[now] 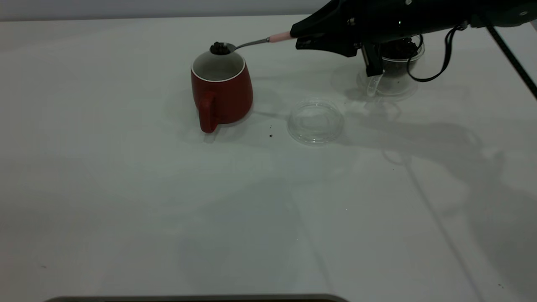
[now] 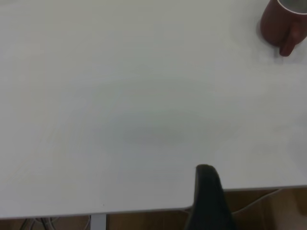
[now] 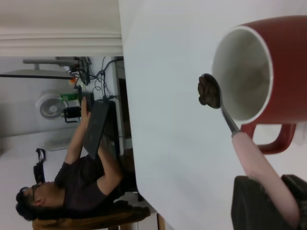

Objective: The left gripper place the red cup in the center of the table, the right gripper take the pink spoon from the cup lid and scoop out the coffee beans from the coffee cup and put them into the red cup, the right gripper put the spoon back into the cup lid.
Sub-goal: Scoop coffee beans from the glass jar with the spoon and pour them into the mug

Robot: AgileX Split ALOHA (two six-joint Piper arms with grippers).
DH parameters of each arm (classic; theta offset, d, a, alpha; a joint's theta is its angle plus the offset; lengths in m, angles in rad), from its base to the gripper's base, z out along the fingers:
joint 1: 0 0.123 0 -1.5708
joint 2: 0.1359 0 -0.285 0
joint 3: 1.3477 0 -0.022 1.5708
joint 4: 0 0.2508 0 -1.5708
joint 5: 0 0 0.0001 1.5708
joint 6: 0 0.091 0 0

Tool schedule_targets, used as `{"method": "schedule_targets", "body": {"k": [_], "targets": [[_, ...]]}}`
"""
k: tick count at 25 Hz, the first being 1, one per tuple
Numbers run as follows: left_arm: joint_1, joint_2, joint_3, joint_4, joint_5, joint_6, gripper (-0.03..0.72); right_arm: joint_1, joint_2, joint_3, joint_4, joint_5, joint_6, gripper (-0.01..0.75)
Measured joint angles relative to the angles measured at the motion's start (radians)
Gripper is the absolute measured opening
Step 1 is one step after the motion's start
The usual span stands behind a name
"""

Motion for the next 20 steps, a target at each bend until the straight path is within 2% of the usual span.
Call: {"method": "schedule_targets", "body": {"k": [6,12,17,20], "targets": [[0.000,0.000,0.000,0.000,0.000,0.000,0.569,0.020,0.051,-0.050,0.000,-0.042,-0.098,0.111],[0.000,0.000,0.000,0.000,0.000,0.000,0.569,0.020,0.054,-0.056,0.001,-0.104,-0.373,0.111],[0.000,0.000,0.000,0.000,0.000,0.000,0.569,0.020,0.055,-0.056,0.002,-0.114,-0.629,0.111],[0.000,0.000,0.000,0.000,0.000,0.000,0.569,0.020,0.055,-0.056,0.002,-0.110,-0.702,0.111]]}}
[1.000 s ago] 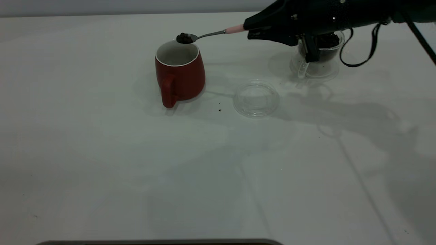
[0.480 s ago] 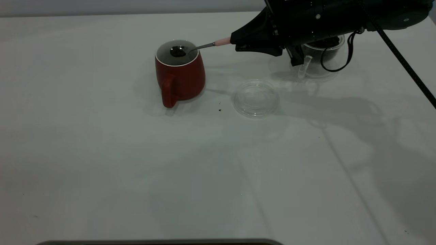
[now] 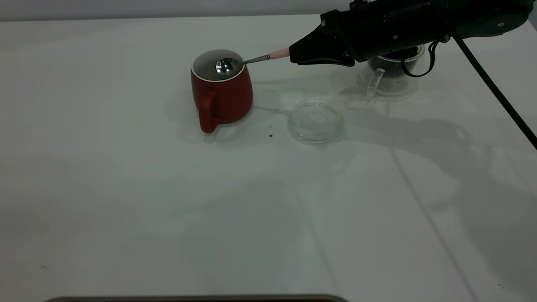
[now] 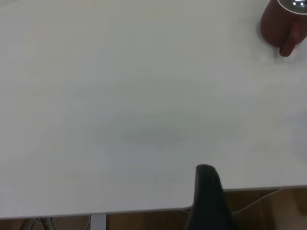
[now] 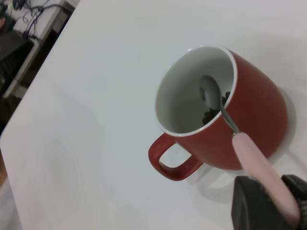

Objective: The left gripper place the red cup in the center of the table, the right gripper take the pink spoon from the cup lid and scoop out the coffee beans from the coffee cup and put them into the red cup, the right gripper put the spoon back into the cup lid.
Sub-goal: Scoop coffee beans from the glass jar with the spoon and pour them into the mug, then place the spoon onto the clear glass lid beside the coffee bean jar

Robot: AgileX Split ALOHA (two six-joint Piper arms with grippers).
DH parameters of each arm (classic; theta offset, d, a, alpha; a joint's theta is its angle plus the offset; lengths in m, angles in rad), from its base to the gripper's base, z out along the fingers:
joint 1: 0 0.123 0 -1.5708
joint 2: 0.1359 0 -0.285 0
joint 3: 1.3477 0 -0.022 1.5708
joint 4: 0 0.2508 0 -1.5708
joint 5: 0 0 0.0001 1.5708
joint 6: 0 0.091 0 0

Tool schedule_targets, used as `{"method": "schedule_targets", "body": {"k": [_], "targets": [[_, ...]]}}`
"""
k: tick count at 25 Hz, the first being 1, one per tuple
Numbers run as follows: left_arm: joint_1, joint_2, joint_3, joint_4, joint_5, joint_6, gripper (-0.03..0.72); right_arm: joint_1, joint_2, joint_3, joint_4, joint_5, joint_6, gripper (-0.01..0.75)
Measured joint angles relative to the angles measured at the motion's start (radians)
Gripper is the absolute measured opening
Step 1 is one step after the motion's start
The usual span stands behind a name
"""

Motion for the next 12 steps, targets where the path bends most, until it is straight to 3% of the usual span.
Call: {"method": "schedule_targets", "body": {"k": [6,12], "targets": [[0.000,0.000,0.000,0.000,0.000,0.000,0.569,-0.001,-0.028,0.000,-0.006,0.032,-0.003,0.111],[0.000,0.000,0.000,0.000,0.000,-0.002,0.569,-0.030,-0.173,0.065,-0.010,0.073,0.172,0.111]]}}
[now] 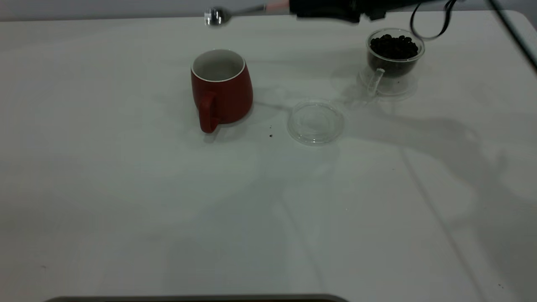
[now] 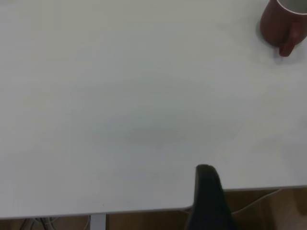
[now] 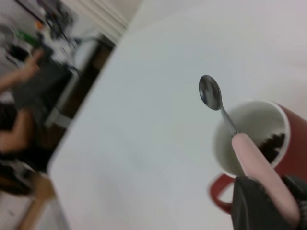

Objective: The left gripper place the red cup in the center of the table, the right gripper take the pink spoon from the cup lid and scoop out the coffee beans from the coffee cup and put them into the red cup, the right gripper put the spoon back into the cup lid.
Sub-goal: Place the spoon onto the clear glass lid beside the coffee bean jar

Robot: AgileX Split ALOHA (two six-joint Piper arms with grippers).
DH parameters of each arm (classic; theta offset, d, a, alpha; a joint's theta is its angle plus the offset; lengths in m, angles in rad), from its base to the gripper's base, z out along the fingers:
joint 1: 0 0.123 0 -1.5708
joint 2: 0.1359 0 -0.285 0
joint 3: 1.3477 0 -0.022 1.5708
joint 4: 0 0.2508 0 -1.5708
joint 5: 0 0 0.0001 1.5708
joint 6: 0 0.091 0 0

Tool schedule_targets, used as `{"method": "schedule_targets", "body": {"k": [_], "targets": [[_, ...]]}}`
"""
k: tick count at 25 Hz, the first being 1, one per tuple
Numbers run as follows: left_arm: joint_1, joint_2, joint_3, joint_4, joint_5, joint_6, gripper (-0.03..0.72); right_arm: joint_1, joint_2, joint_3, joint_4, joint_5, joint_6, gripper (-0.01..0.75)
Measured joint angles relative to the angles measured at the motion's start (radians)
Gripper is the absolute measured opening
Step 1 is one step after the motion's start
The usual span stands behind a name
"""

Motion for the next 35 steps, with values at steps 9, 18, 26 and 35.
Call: {"method": "schedule_targets", "body": {"k": [9,18,26,35], "targets": [[0.000,0.000,0.000,0.000,0.000,0.001,0.569,-0.163,-0.143,0.315,0.007,0.009,0.145,0.111],[0.000,0.000,0.000,0.000,0.000,0.001,0.569,-0.311,-0.050,0.432,0.017,0.023,0.172,0.111],[0.000,0.000,0.000,0.000,0.000,0.001,0.569,-0.321,0.133,0.359,0.024,0.060,0.158,0.111],[0.000,0.000,0.000,0.000,0.000,0.002,0.569,-0.317,0.234,0.268,0.026,0.070,0.137,0.111]]}}
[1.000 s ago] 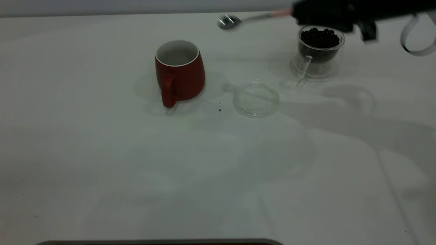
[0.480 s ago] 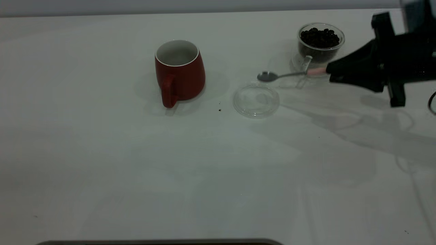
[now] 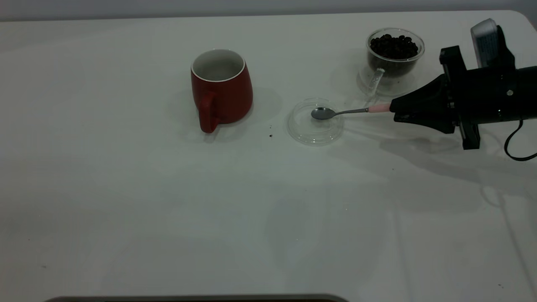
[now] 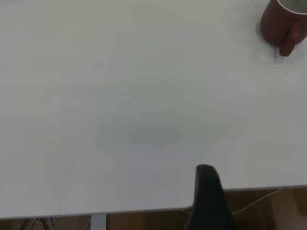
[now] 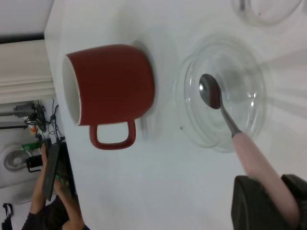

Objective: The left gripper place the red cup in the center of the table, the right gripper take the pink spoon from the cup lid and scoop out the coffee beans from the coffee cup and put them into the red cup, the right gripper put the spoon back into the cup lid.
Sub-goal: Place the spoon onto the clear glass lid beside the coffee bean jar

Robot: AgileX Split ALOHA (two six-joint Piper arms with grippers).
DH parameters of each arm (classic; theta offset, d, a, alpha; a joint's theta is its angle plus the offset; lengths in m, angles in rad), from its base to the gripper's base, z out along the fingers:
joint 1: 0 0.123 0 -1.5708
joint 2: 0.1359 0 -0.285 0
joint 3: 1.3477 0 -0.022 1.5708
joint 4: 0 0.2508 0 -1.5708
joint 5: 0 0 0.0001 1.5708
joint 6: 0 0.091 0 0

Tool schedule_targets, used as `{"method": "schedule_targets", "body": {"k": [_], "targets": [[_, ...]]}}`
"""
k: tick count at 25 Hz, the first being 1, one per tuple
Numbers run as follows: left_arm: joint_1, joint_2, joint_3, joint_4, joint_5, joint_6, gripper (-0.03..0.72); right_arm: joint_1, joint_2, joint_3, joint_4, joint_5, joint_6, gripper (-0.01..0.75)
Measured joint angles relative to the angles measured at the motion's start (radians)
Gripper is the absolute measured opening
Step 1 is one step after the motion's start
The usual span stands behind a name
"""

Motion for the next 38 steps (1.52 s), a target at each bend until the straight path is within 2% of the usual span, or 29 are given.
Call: {"method": "schedule_targets", "body": {"k": [12,25,38], "targets": [[0.000,0.000,0.000,0.000,0.000,0.000,0.569,0.080,0.012,-0.054,0.000,-0.017,-0.001,0.111],[0.000,0.000,0.000,0.000,0.000,0.000,0.569,0.082,0.012,-0.056,0.000,-0.025,-0.018,0.111],[0.000,0.000,0.000,0.000,0.000,-0.002,0.569,0.120,0.012,-0.064,0.000,-0.059,-0.038,0.111]]}}
